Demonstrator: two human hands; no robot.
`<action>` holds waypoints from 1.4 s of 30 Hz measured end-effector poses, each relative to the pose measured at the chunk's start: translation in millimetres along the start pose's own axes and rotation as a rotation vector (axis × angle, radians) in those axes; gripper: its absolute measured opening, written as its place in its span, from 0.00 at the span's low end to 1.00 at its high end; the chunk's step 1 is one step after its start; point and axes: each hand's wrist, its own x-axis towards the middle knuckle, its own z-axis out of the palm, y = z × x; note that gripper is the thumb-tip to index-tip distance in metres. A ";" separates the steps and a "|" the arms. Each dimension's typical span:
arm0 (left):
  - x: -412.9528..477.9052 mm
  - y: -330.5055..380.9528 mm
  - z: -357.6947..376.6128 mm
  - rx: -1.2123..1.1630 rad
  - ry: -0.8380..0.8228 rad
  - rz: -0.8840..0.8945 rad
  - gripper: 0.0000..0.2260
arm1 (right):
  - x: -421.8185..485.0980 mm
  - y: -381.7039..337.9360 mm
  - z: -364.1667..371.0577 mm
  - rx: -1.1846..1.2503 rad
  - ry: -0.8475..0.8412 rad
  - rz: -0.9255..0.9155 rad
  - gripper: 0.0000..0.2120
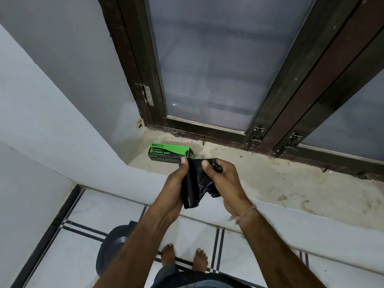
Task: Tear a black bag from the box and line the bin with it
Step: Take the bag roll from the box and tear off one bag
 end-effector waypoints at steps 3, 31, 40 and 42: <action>1.2 2.8 -4.0 0.001 0.009 -0.001 0.25 | 1.7 0.1 1.7 0.014 0.040 0.017 0.13; 14.0 33.5 -55.3 0.041 -0.140 -0.057 0.28 | -9.5 -23.1 54.9 0.009 0.140 0.044 0.13; 10.8 32.6 -75.6 0.114 -0.182 -0.002 0.28 | -23.3 -22.3 63.5 -0.146 0.075 0.012 0.16; 10.4 34.0 -79.8 0.118 -0.179 0.000 0.29 | -24.6 -24.9 65.1 -0.175 0.048 0.040 0.18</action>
